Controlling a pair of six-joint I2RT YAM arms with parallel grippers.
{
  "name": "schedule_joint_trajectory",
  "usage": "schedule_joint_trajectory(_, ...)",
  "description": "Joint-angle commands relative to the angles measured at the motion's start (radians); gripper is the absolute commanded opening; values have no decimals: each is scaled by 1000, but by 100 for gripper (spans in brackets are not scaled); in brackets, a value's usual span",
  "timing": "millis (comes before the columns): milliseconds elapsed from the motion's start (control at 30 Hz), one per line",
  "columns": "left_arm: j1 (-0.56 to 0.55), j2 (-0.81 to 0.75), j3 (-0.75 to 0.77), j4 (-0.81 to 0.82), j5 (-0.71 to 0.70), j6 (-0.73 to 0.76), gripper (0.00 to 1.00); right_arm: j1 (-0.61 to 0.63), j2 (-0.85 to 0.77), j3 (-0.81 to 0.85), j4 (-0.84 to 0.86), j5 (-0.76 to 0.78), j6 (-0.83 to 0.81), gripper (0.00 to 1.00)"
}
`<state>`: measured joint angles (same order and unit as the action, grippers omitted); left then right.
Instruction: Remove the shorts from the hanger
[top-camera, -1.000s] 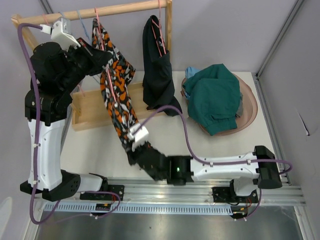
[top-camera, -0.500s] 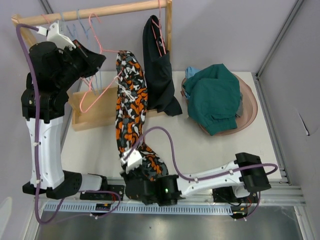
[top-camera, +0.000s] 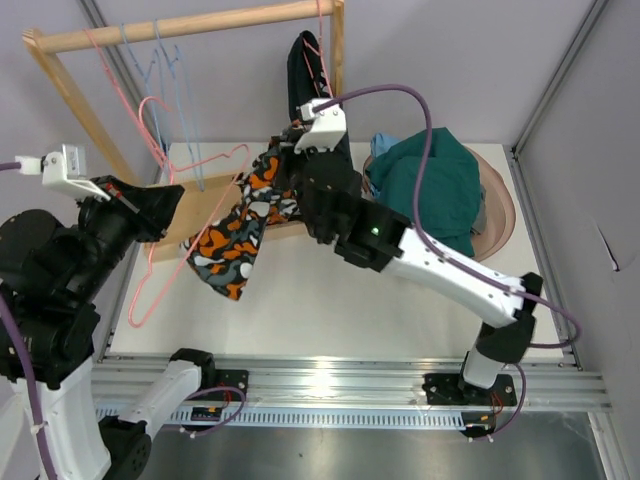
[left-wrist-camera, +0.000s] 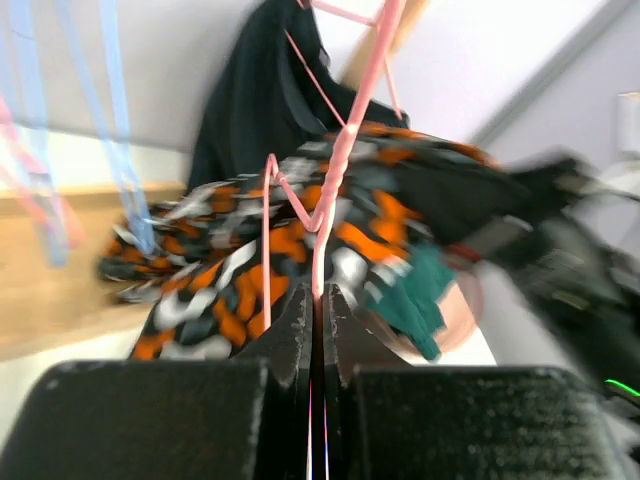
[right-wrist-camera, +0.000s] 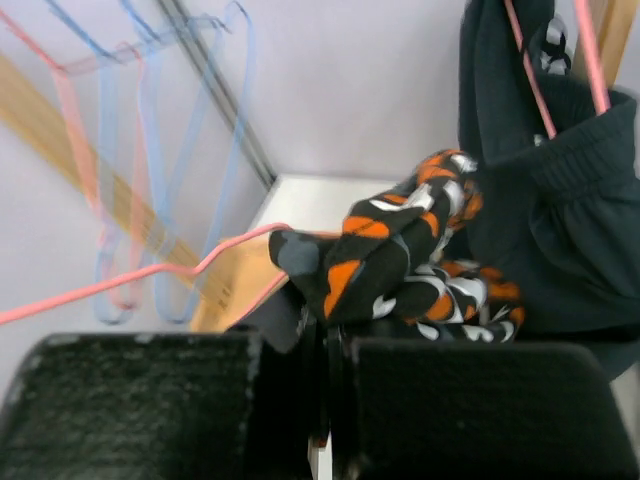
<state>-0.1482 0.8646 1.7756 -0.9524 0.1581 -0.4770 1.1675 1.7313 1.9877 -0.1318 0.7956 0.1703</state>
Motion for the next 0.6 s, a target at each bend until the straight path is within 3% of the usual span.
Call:
schedule_joint_trajectory(0,2,11,-21,21,-113,51,0,136,-175,-150,83,68,-66,0)
schedule_joint_trajectory(100,4,-38,-67,75,-138,46,0,219,-321,-278,214,152,-158,0)
schedule_joint_trajectory(233,4,-96,-168,122,-123,29,0,213,-403,-230,285,209,-321,0)
schedule_joint_trajectory(567,4,-156,-292,138,-75,64,0,-110,-326,195,225,105,-633,0)
